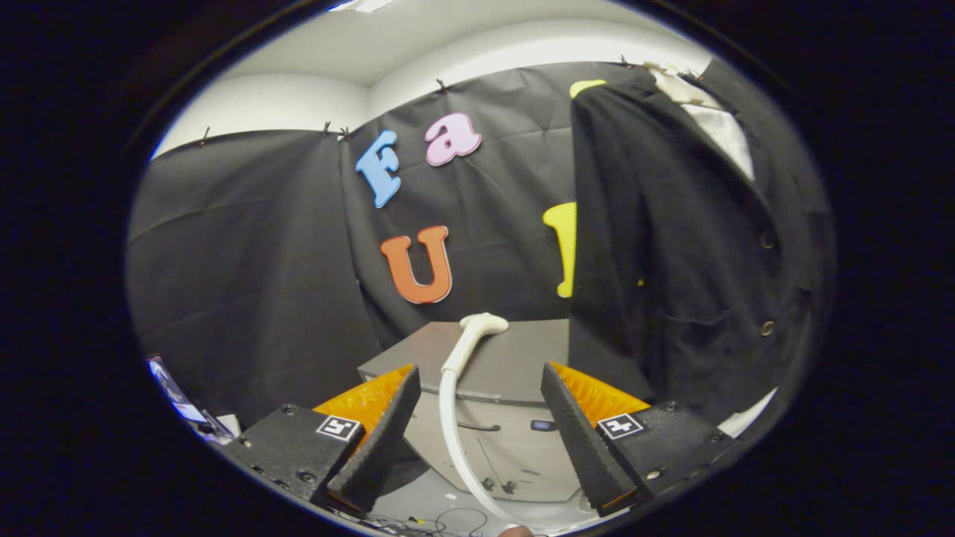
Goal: Iron the clothes twice with a garment steamer, once on the left side and once on the right side.
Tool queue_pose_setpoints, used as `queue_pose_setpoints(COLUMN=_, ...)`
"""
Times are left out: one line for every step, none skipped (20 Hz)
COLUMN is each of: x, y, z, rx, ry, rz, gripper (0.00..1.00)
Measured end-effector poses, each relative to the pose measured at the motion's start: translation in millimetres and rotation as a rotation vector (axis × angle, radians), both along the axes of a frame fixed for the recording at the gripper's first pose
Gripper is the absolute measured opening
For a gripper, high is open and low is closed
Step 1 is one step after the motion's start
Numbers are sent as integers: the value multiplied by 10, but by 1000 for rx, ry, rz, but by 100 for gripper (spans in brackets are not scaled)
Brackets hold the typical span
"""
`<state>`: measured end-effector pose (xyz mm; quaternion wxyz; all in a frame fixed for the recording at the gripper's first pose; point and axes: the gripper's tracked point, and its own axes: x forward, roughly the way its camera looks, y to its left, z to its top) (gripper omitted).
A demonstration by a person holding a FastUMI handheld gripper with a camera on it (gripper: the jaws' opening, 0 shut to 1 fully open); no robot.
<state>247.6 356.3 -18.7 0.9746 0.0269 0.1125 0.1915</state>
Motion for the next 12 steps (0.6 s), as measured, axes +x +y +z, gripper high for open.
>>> queue_pose_setpoints(x=227, y=139, z=-91, rx=-14, ry=36, rz=20, gripper=100)
queue_pose_setpoints(x=470, y=277, z=-166, rx=-31, ry=73, rz=27, gripper=100)
queue_pose_setpoints(x=696, y=403, z=-264, rx=-52, ry=115, rz=39, gripper=100)
queue_pose_setpoints(x=911, y=522, z=-359, rx=-71, ry=158, rz=37, gripper=100)
queue_pose_setpoints(x=1102, y=624, z=-456, rx=-84, ry=194, rz=39, gripper=100)
queue_pose_setpoints(x=1277, y=711, z=-536, rx=-97, ry=224, rz=32, gripper=100)
queue_pose_setpoints(x=1428, y=788, z=-614, rx=-112, ry=252, rz=28, gripper=100)
queue_pose_setpoints(x=1546, y=840, z=-711, rx=-130, ry=279, rz=15, gripper=100)
queue_pose_setpoints(x=1704, y=907, z=-800, rx=-148, ry=301, rz=4, gripper=100)
queue_pose_setpoints(x=1824, y=943, z=-895, rx=-170, ry=326, rz=-10, gripper=99)
queue_pose_setpoints(x=1935, y=991, z=-995, rx=-189, ry=361, rz=-22, gripper=97)
queue_pose_setpoints(x=2018, y=1058, z=-1054, rx=-203, ry=393, rz=-28, gripper=96)
